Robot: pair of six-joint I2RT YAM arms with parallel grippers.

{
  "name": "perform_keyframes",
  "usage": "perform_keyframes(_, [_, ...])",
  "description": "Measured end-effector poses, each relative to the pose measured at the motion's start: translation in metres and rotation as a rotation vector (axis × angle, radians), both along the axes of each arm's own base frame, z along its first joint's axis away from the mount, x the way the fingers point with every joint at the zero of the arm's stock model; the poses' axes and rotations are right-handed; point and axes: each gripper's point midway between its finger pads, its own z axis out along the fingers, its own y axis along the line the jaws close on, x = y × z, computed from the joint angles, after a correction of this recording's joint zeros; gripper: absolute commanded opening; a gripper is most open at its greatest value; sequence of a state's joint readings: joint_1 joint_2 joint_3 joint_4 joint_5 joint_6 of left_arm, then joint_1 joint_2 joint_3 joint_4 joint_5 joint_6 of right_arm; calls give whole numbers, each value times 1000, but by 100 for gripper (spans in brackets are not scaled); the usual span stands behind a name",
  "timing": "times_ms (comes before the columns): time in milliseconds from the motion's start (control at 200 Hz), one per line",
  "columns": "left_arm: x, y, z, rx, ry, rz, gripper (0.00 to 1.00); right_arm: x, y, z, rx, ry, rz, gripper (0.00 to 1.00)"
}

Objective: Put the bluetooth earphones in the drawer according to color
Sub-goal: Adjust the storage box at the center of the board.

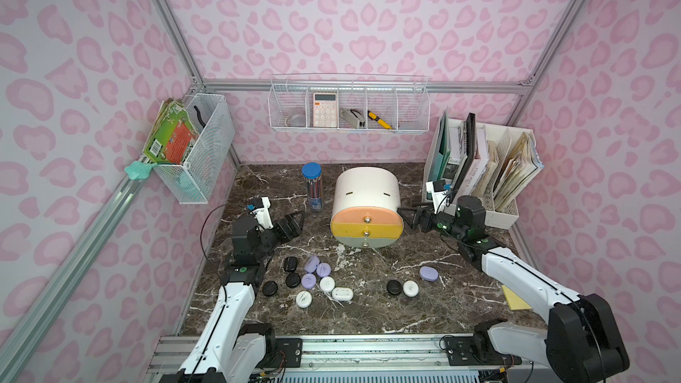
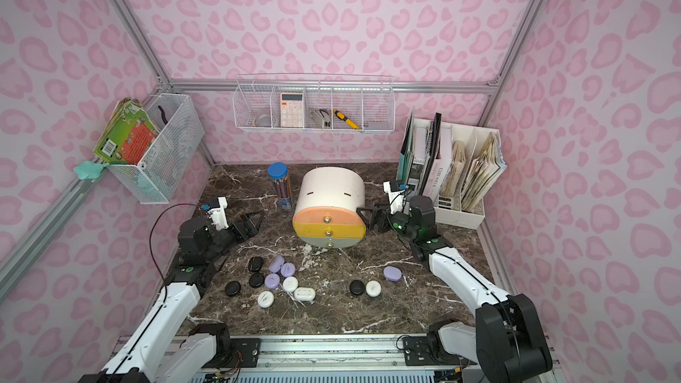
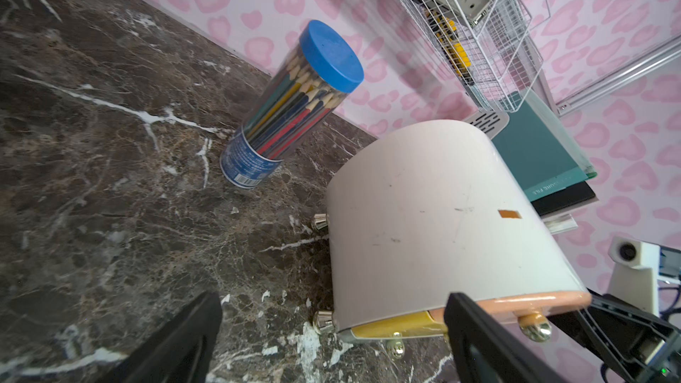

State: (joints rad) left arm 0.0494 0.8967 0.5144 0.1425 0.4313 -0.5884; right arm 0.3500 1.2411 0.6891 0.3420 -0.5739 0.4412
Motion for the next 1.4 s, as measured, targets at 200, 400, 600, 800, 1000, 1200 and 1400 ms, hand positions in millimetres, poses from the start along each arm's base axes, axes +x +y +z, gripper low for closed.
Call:
perform_keyframes(200, [10,8,-36,-96,174,86,99,-5,21,1,-75,-61,69,92])
perform_keyframes(400, [12,1,-46,-122,185,62,99,-4,22,1,-111,-76,74,92])
perform_keyframes(600, [21,-12,-43,-128,187,6,97,-25,27,6,-130,-95,131,93])
perform_keyframes(800, [30,-25,-50,-146,228,-68,94,-52,35,-25,-165,-34,195,90])
perform_keyframes(1000, [36,-41,-62,-154,277,-148,92,-31,32,-39,-208,15,109,82])
perform_keyframes(1200, [38,-49,-66,-144,287,-184,92,10,12,-40,-207,57,-35,73])
perform_keyframes(1400, [38,-52,-67,-140,291,-194,92,45,-9,-48,-172,108,-134,71])
